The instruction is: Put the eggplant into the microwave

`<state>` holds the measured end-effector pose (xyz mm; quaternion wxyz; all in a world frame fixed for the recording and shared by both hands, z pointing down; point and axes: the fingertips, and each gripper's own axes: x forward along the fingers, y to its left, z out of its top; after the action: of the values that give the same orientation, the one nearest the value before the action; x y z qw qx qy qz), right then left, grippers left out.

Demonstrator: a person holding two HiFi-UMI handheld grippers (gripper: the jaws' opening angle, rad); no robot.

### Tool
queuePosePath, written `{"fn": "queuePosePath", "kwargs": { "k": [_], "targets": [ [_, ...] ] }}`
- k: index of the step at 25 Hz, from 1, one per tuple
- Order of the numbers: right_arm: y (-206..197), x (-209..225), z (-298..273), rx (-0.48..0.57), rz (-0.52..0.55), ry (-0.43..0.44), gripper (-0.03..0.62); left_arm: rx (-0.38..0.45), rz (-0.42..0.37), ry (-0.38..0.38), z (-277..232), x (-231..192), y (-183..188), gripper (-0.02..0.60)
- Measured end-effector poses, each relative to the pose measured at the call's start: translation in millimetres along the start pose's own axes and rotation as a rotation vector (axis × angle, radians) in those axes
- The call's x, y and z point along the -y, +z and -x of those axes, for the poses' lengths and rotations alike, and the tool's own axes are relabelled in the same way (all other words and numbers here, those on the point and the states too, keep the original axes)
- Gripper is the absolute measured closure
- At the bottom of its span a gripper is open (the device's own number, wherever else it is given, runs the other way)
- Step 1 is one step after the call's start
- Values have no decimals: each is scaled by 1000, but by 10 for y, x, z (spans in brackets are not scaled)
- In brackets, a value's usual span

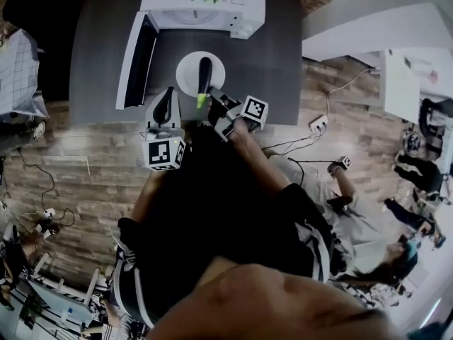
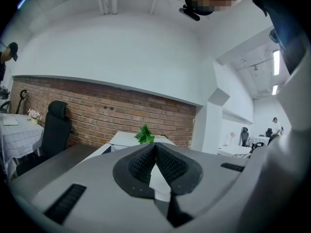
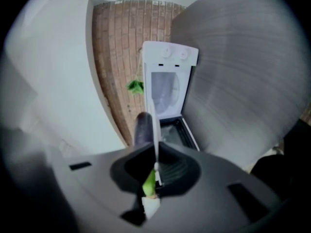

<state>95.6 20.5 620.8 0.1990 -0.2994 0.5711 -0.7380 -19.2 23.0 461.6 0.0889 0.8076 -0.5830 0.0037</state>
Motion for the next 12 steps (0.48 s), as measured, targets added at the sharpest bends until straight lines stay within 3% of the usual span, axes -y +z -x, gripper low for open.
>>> {"fn": "queuePosePath", "kwargs": {
  "k": [12],
  "targets": [
    [366, 75, -335, 15, -16, -21, 554, 30, -55, -8, -324, -88, 231, 546]
  ]
}}
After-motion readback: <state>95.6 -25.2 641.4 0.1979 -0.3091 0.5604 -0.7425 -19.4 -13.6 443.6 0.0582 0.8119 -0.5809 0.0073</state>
